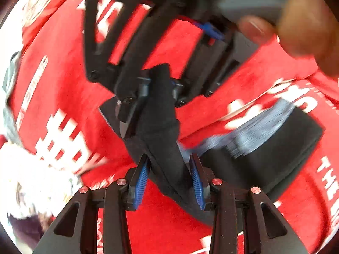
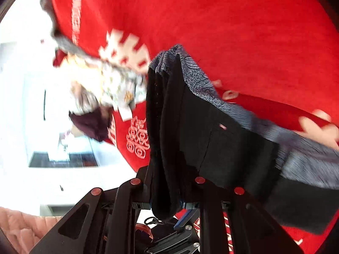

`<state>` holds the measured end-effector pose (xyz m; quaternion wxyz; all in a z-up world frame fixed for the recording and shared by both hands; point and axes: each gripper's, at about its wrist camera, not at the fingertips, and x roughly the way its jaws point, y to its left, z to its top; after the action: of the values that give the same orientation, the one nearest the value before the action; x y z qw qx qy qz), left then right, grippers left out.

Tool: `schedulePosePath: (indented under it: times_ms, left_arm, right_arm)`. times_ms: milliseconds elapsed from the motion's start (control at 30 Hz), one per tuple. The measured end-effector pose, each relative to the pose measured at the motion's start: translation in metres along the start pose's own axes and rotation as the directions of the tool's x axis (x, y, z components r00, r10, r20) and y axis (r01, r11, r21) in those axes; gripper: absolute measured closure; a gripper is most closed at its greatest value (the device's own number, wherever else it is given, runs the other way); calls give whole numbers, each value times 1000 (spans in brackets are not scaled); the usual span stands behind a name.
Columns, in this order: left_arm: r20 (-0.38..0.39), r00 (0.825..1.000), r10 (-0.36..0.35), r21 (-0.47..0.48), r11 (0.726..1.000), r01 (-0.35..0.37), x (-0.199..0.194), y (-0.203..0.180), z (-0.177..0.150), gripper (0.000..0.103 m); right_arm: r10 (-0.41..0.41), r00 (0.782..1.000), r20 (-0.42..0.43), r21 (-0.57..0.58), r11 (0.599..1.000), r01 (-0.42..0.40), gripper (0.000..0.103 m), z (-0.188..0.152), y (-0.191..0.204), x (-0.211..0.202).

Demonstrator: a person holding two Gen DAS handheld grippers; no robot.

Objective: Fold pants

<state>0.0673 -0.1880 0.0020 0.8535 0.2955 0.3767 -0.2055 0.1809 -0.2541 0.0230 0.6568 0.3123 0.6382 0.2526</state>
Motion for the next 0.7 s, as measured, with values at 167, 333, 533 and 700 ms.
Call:
schedulePosePath:
  times_ms: [167, 333, 533, 700]
  left_arm:
    - [49, 994, -94, 106, 990, 88, -7, -79, 35, 64]
    - [17, 984, -180, 209, 963, 173, 2, -169, 44, 64]
    - [-121, 967, -225, 289, 924, 251, 30, -244, 26, 64]
    - [-165, 953, -254, 296, 909, 294, 24, -231, 17, 53]
  right_arm:
    - [11, 986, 165, 132, 991, -34, 84, -51, -78, -76]
    - [-10, 967, 253, 269, 961, -61, 84, -107, -163, -109]
    - [-74, 971, 229, 424, 905, -31, 81, -155, -263, -103]
    - [-77, 965, 252, 452, 891, -47, 72, -166, -280, -90]
